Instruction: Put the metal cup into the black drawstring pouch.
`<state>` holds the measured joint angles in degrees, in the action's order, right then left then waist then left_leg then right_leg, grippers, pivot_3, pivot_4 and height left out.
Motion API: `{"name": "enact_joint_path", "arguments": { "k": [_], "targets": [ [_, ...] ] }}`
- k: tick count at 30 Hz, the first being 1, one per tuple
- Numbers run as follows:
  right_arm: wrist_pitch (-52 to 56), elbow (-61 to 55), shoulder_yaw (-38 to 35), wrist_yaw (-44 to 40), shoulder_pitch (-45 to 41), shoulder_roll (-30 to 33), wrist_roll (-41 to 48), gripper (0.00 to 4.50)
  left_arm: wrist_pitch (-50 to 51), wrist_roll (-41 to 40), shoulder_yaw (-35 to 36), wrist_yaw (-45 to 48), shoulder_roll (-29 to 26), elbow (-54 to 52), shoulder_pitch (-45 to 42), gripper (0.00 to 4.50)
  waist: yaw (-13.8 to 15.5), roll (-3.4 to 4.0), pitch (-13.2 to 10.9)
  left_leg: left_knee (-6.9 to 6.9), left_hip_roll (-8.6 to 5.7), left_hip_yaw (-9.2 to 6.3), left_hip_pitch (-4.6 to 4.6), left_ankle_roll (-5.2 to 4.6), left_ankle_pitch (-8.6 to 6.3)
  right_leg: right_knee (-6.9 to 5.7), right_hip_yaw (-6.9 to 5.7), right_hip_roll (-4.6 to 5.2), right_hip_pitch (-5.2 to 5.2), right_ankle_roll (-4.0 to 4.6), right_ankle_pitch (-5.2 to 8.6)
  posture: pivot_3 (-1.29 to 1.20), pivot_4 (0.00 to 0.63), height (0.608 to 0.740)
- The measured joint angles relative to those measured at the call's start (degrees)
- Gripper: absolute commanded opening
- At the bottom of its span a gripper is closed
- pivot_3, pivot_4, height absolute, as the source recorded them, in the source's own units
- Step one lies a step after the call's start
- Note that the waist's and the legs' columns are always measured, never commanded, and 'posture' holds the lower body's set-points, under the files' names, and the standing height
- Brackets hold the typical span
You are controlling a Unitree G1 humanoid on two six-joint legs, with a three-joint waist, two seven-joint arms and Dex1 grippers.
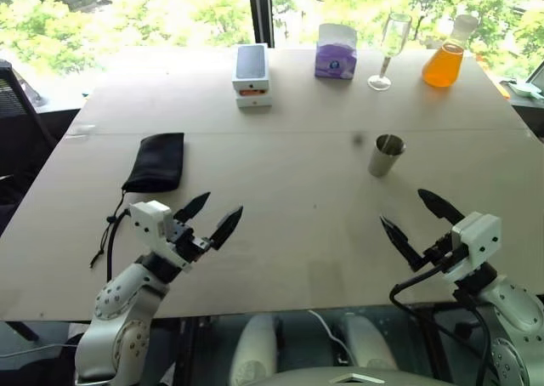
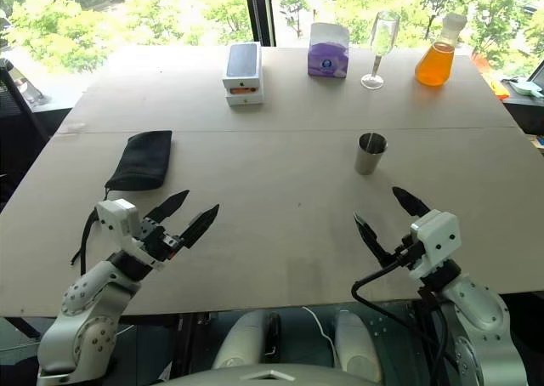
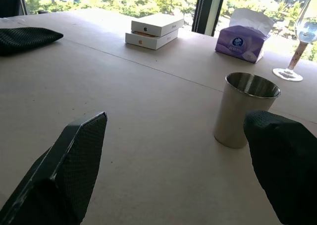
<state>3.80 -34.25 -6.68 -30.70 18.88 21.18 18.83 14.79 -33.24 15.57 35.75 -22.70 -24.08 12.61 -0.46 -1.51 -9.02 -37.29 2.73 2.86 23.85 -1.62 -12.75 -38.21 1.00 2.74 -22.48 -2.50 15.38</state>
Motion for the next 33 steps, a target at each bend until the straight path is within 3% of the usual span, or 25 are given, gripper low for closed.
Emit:
{"name": "enact_joint_path", "arguments": {
  "k": [13,19,26,33],
  "targets": [
    [-0.39,-1.42,3.66,2.46,-0.93,-0.87,-2.86,4.48,1.71,0.0,-0.59,-0.54,-0.44,6.26,-9.39,4.43,0.08,0.01,0.01,0.05,-0.02,-0.01,0.03,-0.04,-0.03,0.12,-0.05,-0.04,0.02,-0.03,-0.02,0.0,0.15,0.74],
    [-0.49,-2.47,5.07,0.36,-2.48,0.98,-2.56,4.48,2.01,2.24,-0.5,-0.98,-3.61,7.4,-13.09,4.43,0.0,0.01,0.01,0.06,-0.02,0.01,0.03,-0.04,-0.03,0.13,-0.03,-0.05,0.02,-0.04,-0.02,0.0,0.15,0.74],
    [-0.25,-4.07,8.34,-3.65,-7.02,3.18,-0.61,4.48,-2.41,19.43,-1.08,-8.51,-10.65,10.75,-16.48,4.43,0.0,0.0,0.0,0.1,-0.03,0.01,0.02,-0.04,-0.03,0.17,-0.04,-0.06,0.02,-0.21,-0.12,0.0,0.15,0.74],
    [1.98,-4.27,8.5,-6.67,-8.58,6.8,2.06,4.48,-11.27,34.0,-2.65,-7.72,-23.73,21.02,-16.82,4.43,0.06,-0.02,-0.02,0.24,-0.01,0.03,0.02,-0.03,-0.03,0.24,-0.08,0.03,-0.01,-0.19,-0.11,0.0,0.15,0.74]
  ]
}}
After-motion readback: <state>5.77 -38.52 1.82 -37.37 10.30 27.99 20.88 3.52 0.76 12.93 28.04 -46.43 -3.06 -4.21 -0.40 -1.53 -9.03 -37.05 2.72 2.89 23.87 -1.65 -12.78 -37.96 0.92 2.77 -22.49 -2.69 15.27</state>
